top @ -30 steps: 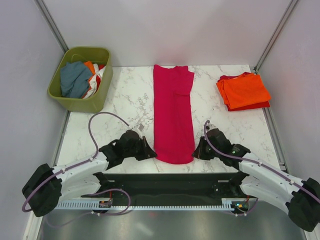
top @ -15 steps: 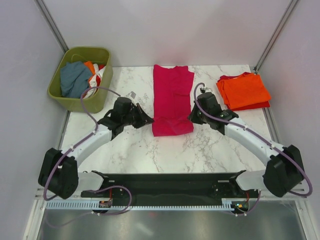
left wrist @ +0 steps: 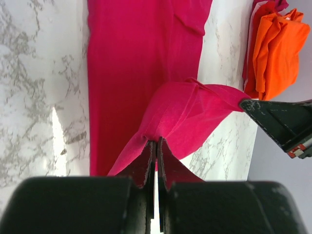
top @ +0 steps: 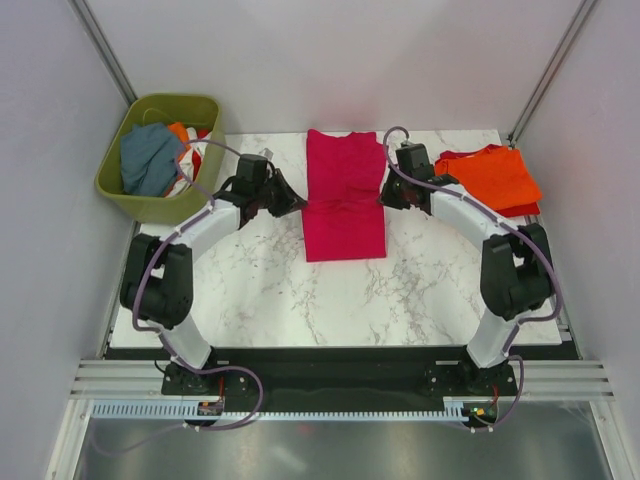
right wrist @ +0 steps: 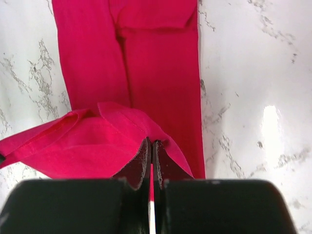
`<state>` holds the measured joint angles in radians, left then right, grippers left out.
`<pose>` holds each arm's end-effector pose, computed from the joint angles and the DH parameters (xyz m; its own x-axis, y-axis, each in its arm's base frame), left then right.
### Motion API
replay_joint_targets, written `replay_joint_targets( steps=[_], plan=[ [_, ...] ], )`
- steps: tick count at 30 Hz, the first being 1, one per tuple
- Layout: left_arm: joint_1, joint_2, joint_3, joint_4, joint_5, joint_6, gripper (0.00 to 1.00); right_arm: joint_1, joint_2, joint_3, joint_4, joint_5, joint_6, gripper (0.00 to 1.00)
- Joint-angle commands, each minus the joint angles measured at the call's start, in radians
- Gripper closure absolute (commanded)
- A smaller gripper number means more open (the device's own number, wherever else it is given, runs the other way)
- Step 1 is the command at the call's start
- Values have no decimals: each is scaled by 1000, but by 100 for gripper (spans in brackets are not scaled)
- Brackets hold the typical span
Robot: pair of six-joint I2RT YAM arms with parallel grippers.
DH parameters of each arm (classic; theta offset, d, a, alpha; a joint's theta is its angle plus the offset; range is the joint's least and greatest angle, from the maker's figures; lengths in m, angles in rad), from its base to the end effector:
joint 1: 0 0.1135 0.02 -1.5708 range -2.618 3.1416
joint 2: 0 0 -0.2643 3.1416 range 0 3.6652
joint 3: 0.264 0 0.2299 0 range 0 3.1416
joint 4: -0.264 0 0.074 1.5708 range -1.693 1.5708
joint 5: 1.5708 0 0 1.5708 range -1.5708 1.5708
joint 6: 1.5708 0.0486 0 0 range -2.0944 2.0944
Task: Fold and stack the t-shirts
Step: Fold the tshirt
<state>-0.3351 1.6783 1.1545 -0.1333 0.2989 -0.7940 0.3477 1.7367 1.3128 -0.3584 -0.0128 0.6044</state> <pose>0.3408 -0.1339 0.2436 -0.7855 -0.4481 -0.4268 -0.0367 0.7222 -0.6907 0.3548 0.1292 0.2511 -0.7438 0.3348 -0.5785 0.0892 0.9075 0.4105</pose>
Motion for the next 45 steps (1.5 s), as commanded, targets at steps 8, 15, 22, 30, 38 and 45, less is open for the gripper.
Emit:
replay_joint_targets(
  steps=[8, 15, 22, 30, 38, 45],
  plan=[
    [39, 204, 211, 14, 92, 55, 98, -61, 176, 183, 36, -96, -14, 100],
    [62, 279, 293, 12, 132, 58, 98, -104, 248, 227, 67, -189, 3, 100],
    [84, 403, 399, 12, 135, 47, 80, -127, 346, 311, 96, -225, 24, 83],
    [88, 336, 298, 18, 117, 68, 13, -128, 252, 214, 127, -176, -2, 34],
    [13, 63, -89, 113, 98, 81, 19, -127, -23, -199, 190, -223, -14, 47],
    [-45, -45, -285, 176, 34, 65, 29, -128, -100, -405, 237, -259, -44, 57]
  ],
)
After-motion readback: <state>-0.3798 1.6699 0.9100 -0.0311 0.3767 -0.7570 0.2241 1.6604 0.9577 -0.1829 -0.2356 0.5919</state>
